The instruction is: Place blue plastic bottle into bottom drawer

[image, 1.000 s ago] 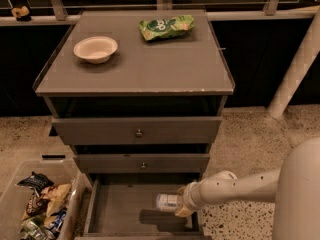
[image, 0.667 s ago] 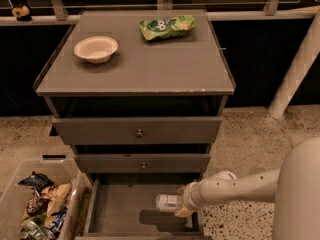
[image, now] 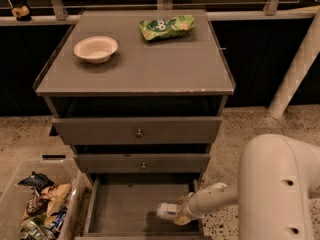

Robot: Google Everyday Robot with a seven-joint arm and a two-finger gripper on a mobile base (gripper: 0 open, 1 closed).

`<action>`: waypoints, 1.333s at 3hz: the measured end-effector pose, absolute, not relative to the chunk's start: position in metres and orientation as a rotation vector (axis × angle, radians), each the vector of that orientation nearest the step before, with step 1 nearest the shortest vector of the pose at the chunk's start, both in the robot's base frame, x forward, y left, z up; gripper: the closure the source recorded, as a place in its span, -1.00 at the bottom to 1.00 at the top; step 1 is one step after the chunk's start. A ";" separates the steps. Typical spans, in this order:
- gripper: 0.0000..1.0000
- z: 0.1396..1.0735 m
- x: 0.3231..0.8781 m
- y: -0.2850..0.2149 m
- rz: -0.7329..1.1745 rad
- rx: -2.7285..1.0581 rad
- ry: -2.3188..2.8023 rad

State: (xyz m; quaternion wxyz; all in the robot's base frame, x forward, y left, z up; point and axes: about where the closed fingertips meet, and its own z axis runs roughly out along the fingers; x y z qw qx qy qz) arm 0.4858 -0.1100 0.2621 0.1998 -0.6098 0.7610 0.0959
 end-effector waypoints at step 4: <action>1.00 0.174 0.495 -0.050 0.350 -1.805 2.004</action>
Offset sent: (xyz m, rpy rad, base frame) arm 0.0050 -0.0022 -0.0379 -0.0086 -0.0022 -0.0241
